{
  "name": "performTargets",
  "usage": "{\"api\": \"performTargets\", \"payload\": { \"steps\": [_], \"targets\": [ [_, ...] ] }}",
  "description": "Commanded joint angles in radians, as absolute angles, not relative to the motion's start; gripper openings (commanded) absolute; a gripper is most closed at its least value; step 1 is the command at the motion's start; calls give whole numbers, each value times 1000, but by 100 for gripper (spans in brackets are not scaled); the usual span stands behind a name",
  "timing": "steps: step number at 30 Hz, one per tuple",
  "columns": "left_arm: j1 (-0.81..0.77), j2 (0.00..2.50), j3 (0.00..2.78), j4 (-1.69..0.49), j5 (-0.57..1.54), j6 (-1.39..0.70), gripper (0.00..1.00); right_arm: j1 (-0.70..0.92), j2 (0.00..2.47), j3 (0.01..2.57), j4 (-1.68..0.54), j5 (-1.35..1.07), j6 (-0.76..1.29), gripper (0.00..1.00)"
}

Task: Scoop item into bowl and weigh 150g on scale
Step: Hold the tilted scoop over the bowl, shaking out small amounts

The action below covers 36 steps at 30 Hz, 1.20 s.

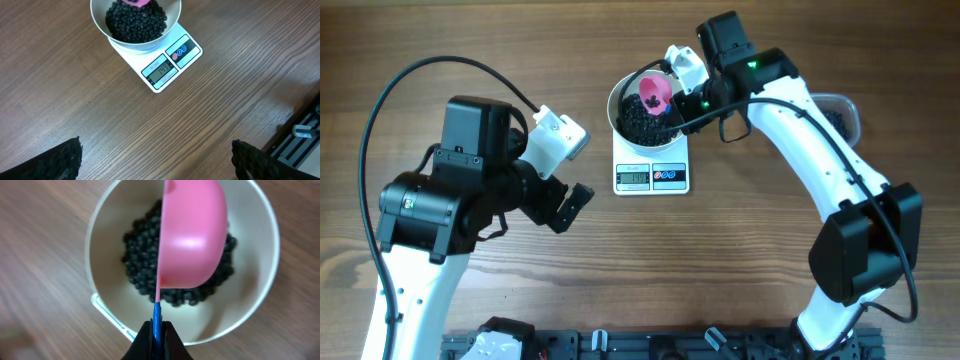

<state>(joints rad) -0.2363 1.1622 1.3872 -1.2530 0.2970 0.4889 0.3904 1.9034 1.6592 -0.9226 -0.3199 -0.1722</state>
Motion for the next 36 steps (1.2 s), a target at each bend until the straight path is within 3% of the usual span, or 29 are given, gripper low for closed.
{"api": "performTargets", "payload": {
  "steps": [1,10,36],
  "targets": [
    [-237,1168,1405,-1250,298,483,100,395,1868,1681,-896,-206,-191,4],
    [-237,1168,1405,-1250,299,483,100,414,1861,1682,-900,-130,-308,4],
    [-237,1168,1405,-1250,298,483,100,413,1861,1682,-871,-265,-283,4]
  ]
}}
